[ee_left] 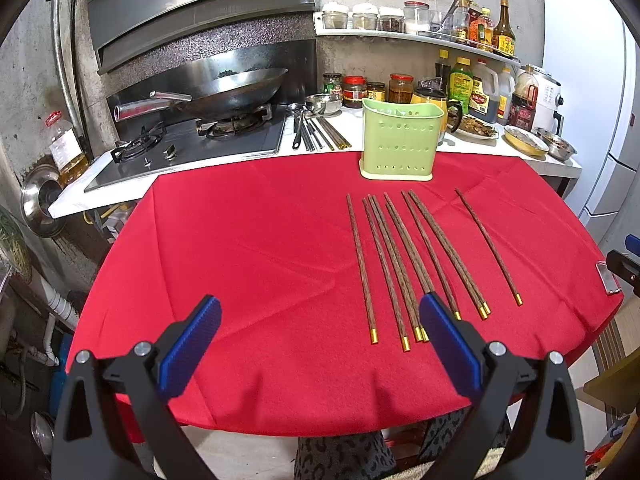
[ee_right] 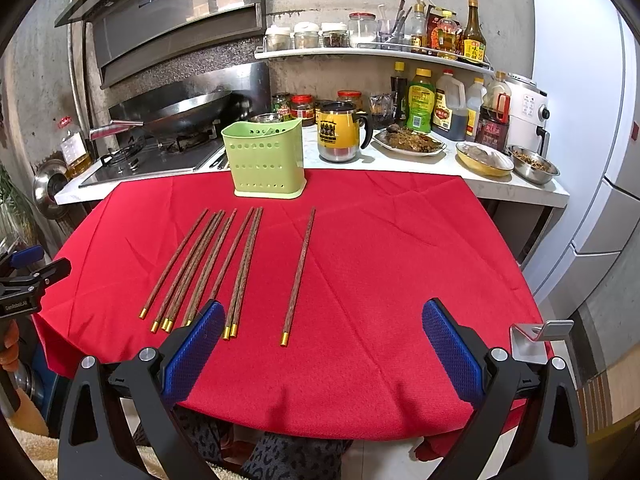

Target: Organize utensils

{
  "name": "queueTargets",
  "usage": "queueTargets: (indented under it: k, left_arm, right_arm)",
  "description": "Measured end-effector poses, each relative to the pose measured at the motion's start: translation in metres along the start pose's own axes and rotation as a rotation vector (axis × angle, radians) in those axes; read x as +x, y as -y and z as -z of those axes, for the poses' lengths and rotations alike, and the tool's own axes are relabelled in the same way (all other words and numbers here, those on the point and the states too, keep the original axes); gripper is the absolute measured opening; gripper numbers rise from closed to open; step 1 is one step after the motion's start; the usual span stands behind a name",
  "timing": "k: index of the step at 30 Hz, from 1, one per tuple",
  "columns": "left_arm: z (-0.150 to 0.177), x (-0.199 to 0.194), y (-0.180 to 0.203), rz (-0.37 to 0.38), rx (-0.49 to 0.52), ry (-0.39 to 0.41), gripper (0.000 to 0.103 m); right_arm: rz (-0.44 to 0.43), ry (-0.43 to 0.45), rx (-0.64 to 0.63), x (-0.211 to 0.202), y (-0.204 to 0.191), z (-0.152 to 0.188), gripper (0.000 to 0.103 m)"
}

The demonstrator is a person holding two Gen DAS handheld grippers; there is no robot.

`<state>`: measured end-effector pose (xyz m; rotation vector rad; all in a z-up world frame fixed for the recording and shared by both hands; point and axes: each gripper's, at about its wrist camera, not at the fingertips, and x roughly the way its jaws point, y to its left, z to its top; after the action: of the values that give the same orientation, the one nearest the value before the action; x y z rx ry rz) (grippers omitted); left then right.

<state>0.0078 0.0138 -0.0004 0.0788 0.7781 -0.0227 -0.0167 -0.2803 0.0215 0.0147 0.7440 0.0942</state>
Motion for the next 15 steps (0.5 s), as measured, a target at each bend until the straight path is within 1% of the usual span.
queueTargets:
  k: [2, 6, 9, 13, 15]
  left_arm:
    - [0.001, 0.001, -0.001, 0.003, -0.012, -0.004, 0.097]
    - [0.005, 0.015, -0.006, -0.003, -0.028, -0.015, 0.097]
    - [0.009, 0.029, -0.007, -0.01, -0.018, -0.03, 0.097]
    - [0.019, 0.05, -0.004, 0.011, -0.008, -0.063, 0.097]
    - [0.022, 0.056, -0.003, 0.03, -0.014, -0.063, 0.097]
  right_arm:
    - [0.002, 0.003, 0.006, 0.002, -0.001, 0.0, 0.097]
    - [-0.001, 0.013, 0.018, 0.01, 0.0, 0.001, 0.097]
    - [-0.033, 0.013, 0.049, 0.021, 0.002, 0.003, 0.097]
    - [-0.062, -0.019, 0.068, 0.04, 0.002, 0.007, 0.097]
    - [-0.069, -0.034, 0.071, 0.05, 0.001, 0.008, 0.097]
